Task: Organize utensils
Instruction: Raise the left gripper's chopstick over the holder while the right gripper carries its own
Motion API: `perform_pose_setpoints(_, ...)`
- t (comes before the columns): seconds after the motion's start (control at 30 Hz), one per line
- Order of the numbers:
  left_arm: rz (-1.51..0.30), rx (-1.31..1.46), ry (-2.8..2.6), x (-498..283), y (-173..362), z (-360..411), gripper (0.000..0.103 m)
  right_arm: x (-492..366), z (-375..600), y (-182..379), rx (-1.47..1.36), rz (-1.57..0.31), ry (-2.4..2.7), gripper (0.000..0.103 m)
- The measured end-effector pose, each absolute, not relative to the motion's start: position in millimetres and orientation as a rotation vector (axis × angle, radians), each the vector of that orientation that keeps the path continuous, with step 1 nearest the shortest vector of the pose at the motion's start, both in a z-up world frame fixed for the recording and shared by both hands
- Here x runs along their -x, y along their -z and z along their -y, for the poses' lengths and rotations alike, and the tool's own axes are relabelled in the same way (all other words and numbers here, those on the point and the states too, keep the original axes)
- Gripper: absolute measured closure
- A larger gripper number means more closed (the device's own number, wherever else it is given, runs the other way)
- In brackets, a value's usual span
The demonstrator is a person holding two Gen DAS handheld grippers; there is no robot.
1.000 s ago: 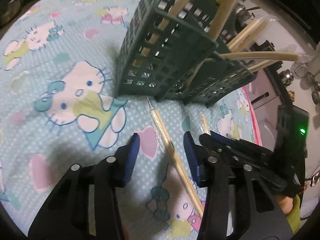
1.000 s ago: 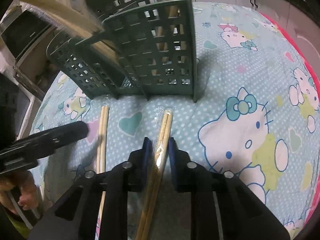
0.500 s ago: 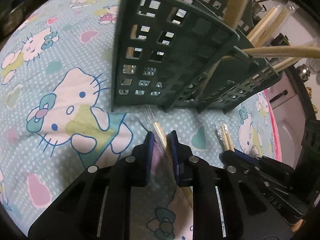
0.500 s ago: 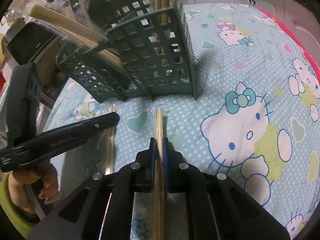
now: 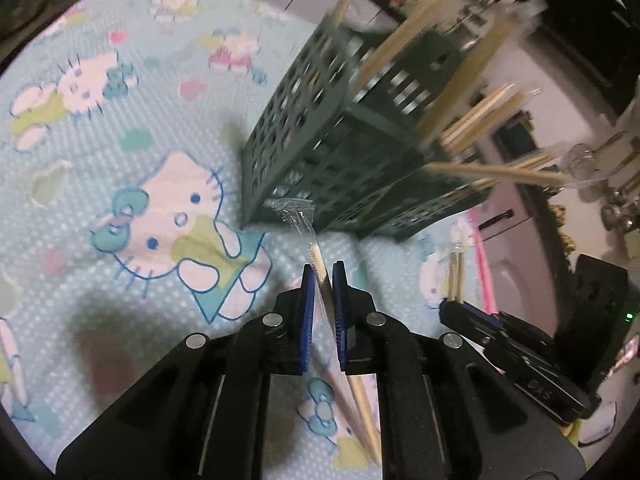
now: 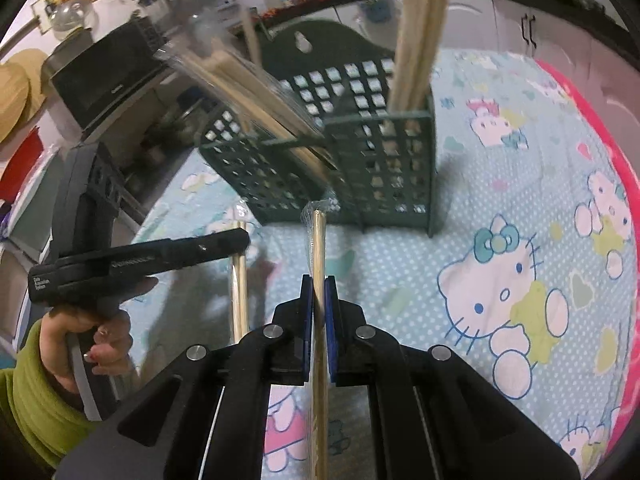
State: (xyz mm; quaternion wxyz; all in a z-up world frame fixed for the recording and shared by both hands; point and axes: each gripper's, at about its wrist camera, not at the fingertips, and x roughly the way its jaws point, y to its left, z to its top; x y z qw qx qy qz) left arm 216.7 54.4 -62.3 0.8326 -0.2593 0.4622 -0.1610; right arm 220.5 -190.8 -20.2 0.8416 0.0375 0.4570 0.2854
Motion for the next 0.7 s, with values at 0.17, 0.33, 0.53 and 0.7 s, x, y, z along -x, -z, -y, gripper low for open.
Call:
perform_pose_setpoints(0.17, -0.879, 0.518, 0.358, -198.4, 26.2, -59.8, 0.099, -207.1, 188.7, -6.6, -0.056, -0.89, -0.622, 0.097)
perform_pose_setpoints(0.33, -0.773, 0.489, 0.36, -182.6, -11.4, -64.9, 0.1, -195.2, 185.9, -36.0, -0.036, -0.8, -0.623, 0.097)
perform_pose_setpoints(0.53, -0.642, 0.464, 0.348, -173.7, -53.8, -64.2, 0.1, -188.7, 186.7, -70.8, -0.045, -0.661, -0.613, 0.097)
perform_pose_setpoints(0.7, -0.528, 0.408, 0.313, -170.6, -93.3, -67.0, 0.1, -187.9, 193.6, -103.2, -0.05, -0.511, -0.59, 0.097)
